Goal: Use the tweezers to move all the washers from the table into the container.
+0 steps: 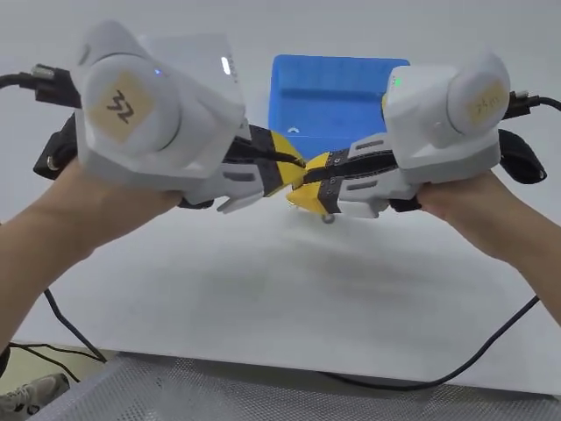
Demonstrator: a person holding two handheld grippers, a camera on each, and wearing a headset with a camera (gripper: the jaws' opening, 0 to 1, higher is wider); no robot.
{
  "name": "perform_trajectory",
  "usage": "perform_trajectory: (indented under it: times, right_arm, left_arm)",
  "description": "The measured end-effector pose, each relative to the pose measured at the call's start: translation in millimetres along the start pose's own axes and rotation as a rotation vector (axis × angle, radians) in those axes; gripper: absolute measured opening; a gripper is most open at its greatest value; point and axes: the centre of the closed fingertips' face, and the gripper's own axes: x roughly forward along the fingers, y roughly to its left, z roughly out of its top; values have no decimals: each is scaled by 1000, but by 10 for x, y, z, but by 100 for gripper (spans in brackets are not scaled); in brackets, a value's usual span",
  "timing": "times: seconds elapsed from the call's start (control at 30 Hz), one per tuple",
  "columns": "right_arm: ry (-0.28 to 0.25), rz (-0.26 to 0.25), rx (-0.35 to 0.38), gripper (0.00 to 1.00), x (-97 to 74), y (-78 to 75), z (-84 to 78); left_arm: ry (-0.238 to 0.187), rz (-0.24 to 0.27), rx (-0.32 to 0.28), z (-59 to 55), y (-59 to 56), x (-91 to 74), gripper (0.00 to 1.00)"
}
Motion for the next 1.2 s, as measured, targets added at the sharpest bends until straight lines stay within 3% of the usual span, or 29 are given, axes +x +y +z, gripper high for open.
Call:
perform_trajectory:
  times: [0.3, 0.57, 0.8, 1.0, 1.2]
  right_arm:
    - [-3, 12, 13, 7, 0, 7, -6]
    - [13, -5, -47, 5, -65, 50, 65]
    - [-9, -50, -115, 5, -275, 67, 285]
    - [-29, -89, -174, 5, -437, 32, 458]
    - [-28, -104, -207, 5, -467, -50, 494]
  left_arm:
    - [0, -3, -6, 0, -5, -3, 0]
    - [13, -7, 27, 72, 1, -34, 0]
    - [-25, 9, 48, 344, 28, -192, 0]
    - [-41, 32, 111, 571, 45, -304, 0]
    - [-45, 55, 145, 651, 121, -309, 0]
